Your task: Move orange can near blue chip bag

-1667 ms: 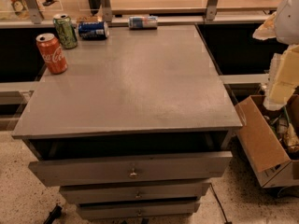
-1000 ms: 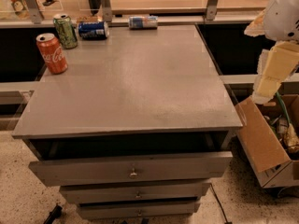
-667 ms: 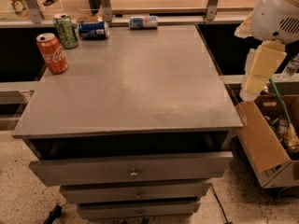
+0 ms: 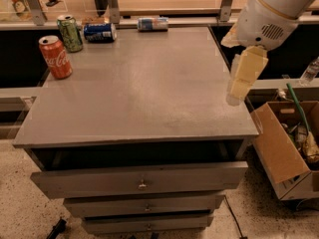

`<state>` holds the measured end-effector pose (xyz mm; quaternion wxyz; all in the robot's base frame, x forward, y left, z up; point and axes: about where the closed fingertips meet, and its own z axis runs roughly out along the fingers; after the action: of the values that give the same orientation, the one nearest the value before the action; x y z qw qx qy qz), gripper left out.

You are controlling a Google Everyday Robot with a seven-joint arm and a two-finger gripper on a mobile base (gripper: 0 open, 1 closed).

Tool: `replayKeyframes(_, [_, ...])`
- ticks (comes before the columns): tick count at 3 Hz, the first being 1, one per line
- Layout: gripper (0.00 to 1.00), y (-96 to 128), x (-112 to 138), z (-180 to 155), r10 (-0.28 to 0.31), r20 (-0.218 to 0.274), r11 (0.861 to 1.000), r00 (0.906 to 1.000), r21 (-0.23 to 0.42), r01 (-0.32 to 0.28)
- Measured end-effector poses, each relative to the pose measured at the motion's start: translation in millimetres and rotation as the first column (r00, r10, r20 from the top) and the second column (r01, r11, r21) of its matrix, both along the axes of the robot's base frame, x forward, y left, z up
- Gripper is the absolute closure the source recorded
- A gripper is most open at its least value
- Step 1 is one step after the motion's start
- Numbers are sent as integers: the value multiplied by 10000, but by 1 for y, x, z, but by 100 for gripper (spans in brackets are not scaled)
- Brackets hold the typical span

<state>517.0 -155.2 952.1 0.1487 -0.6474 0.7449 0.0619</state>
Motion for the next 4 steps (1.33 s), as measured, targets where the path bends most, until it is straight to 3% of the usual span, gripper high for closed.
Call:
replayKeyframes(2, [0, 59, 11, -10, 817, -265, 9852, 9963, 1535, -767])
replayKeyframes(3, [0, 84, 15, -16, 1238, -124, 9569, 9922, 2663, -1160])
replayKeyframes(4, [0, 108, 15, -17, 1561, 228, 9189, 9875, 3634, -1536])
